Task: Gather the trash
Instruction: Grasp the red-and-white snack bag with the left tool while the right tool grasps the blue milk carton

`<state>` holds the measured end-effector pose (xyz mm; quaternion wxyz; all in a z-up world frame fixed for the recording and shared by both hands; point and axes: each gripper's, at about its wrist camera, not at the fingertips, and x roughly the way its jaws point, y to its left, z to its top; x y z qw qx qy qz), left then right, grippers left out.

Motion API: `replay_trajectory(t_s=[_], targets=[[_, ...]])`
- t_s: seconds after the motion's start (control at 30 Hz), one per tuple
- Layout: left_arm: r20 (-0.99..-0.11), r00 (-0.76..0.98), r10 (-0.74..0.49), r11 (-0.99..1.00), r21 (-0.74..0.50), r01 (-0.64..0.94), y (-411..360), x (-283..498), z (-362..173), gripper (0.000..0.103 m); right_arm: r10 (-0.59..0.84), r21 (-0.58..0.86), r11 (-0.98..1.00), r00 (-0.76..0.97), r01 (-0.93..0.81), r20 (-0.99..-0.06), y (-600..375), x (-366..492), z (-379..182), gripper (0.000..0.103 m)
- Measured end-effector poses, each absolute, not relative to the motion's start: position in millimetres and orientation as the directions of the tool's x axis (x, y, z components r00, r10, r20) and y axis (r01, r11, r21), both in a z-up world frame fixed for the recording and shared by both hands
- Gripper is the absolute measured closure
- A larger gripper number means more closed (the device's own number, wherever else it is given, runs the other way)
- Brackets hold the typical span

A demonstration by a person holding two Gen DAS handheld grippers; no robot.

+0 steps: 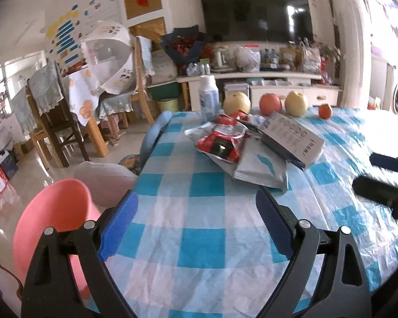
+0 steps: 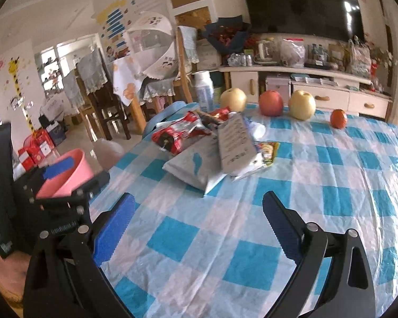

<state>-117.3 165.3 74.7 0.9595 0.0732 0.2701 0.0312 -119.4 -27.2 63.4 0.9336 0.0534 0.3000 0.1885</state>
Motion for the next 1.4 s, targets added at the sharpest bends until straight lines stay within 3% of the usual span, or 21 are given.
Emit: replay_trajectory(t_s=[0.5,0.67,1.03,1.17,1.4], targets=[[-0.527,0.841,0.125,0.942,0.329,0.066,128,-35,88,0.012,0.389,0.289,0.92,0.708,-0.265,-0.59,-64,-58,57,0.007],[-0.61,0.786,0.098,0.952,0.287,0.103,131,6,83,0.012,0.42,0.349,0.904,0.672,-0.249,-0.609,-66,-33,45,0.007],[-0.674,0.733,0.088,0.95,0.279,0.143,137,58,69,0.013,0.505,0.519,0.835,0.629,-0.182,-0.591,-82,18,18,0.008],[-0.699,0.71,0.084,0.944,0.285,0.169,136,71,64,0.018,0.54,0.534,0.816,0.621,-0.222,-0.568,-76,25,20,0.02],[-0.725,0.681,0.102,0.934,0.305,0.184,136,88,53,0.021,0.565,0.544,0.804,0.595,-0.24,-0.572,-70,38,14,0.03]])
